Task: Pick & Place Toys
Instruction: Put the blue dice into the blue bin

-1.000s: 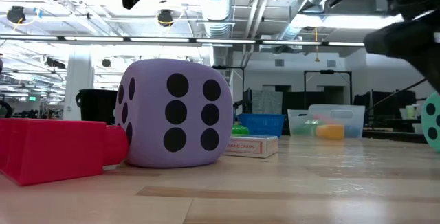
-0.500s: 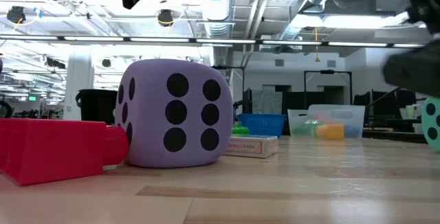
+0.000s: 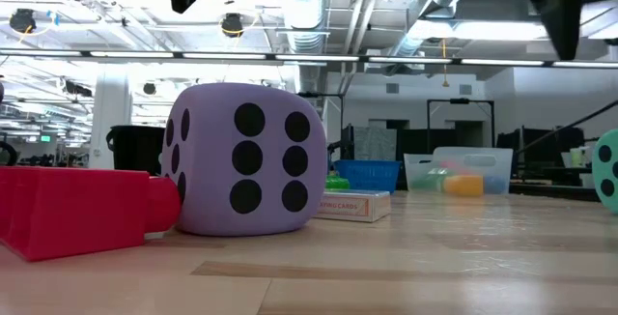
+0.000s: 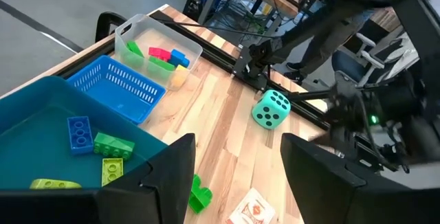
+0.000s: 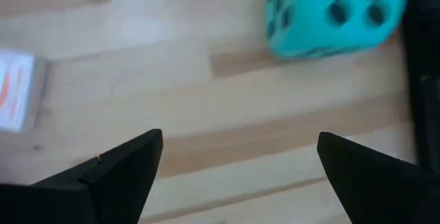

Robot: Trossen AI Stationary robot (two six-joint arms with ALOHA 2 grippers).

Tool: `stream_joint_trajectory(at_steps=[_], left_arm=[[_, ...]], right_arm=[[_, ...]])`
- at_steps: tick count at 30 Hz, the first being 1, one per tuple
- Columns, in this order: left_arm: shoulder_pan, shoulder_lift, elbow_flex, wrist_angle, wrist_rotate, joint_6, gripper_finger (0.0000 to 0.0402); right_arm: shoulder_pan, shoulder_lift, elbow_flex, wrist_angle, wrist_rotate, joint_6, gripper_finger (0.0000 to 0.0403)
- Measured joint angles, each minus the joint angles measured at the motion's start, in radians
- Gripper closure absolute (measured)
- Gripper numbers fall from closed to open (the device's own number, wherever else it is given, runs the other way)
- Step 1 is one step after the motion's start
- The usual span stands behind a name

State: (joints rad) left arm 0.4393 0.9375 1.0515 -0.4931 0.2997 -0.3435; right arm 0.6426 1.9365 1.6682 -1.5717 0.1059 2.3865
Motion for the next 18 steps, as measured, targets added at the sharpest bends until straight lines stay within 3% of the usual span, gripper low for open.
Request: stream_joint_trajectory(at_steps=[8,18], left_arm=[[0.0,0.0,0.0,-0.001,0.0,0.008,0.0193],[0.0,0.0,0.0,-0.001,0.0,0.023,0.0193]], right_arm=[[-0.003,-0.243,-0.231,0.0,-0.163,0.02,0.0019],[-0.042,-0.394,-0.399,0.002,-0.161,0.021,0.0019]])
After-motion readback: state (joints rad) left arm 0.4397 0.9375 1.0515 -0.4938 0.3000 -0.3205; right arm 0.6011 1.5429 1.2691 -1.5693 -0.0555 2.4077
